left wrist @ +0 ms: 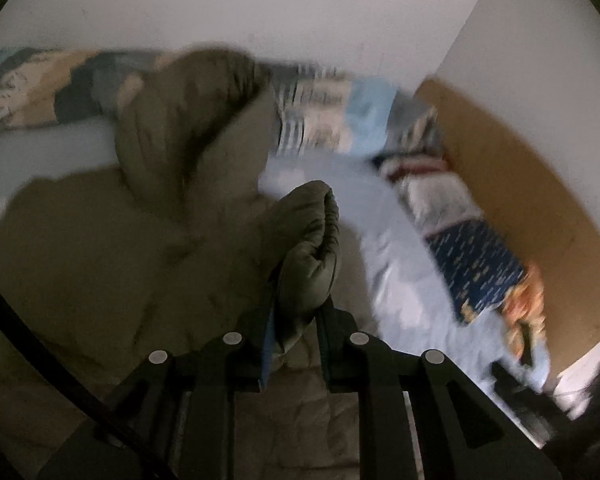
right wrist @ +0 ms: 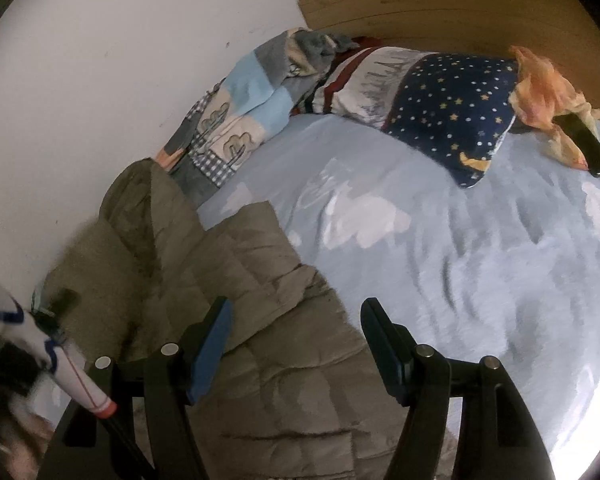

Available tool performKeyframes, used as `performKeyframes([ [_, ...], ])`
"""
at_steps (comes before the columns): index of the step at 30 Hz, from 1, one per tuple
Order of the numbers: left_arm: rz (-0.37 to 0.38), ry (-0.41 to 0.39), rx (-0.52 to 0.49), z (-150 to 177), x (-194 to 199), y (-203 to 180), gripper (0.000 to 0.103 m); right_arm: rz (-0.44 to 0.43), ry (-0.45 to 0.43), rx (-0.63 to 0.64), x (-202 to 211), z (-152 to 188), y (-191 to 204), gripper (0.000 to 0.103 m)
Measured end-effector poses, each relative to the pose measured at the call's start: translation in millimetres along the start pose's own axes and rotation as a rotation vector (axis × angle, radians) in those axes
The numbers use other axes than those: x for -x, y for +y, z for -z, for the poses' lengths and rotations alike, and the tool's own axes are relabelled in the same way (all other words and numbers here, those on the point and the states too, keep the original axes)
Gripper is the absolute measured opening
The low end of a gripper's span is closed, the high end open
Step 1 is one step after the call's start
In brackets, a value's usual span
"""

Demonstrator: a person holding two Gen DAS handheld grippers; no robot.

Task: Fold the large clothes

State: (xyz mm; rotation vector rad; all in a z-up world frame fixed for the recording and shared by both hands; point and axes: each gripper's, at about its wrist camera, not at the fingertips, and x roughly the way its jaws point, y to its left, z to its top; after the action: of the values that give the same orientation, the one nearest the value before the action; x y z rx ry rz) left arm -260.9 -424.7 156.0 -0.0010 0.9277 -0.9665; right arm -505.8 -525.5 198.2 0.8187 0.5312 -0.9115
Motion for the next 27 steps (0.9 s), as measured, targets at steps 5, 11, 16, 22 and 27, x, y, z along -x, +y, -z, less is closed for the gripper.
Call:
performKeyframes([
  [5, -0.026, 0.143, -0.047, 31.1, -28.9, -7.8, 0.026, 0.001, 0.008, -0.027, -1.9, -6.3, -8.7, 0.071],
  [11, 0.008, 0.07, -0.126, 28.3, 28.6, -6.8, 0.055, -0.009, 0.007, -0.026, -3.2, -6.5, -0.2, 0.071],
  [16, -0.133, -0.033, -0.112, 4.0, 72.7, 38.8, 0.063, -0.014, 0.004, 0.031, -9.5, 3.0, 21.8, 0.067],
  [22, -0.373, -0.093, -0.032, -3.6, 92.6, 135.5, 0.063, -0.079, 0.063, 0.135, -32.8, 20.0, 55.9, 0.048],
  [27, -0.422, -0.061, 0.063, -4.8, 73.5, 194.6, 0.063, -0.067, 0.105, 0.266, -65.3, 40.9, 94.0, 0.048],
])
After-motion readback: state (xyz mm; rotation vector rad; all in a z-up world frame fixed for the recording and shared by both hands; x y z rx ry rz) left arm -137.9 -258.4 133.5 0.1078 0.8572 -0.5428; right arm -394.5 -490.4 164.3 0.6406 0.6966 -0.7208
